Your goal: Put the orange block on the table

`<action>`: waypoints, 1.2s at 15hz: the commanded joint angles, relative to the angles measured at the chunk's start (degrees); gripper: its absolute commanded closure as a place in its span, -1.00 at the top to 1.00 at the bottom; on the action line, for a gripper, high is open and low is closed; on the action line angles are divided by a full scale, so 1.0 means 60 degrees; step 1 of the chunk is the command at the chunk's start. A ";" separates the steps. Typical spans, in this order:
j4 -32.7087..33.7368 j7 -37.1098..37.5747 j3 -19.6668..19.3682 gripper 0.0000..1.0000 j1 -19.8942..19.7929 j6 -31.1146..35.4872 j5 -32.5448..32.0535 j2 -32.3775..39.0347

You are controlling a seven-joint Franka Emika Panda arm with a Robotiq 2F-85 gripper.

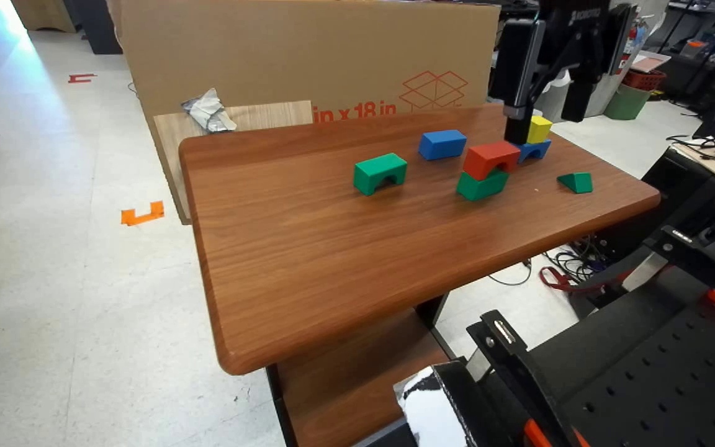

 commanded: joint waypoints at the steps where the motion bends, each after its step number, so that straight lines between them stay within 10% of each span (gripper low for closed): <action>1: 0.0678 0.0109 -0.0144 1.00 0.0326 -0.0048 -0.0231 0.0820; 14: 0.1708 0.0099 -0.0376 1.00 0.0661 -0.0276 -0.0181 0.1957; 16: 0.1757 0.0095 -0.0387 0.45 0.0667 -0.0315 -0.0163 0.2020; 18: 0.1754 -0.0018 -0.0343 0.37 0.0628 -0.0422 -0.0073 0.1993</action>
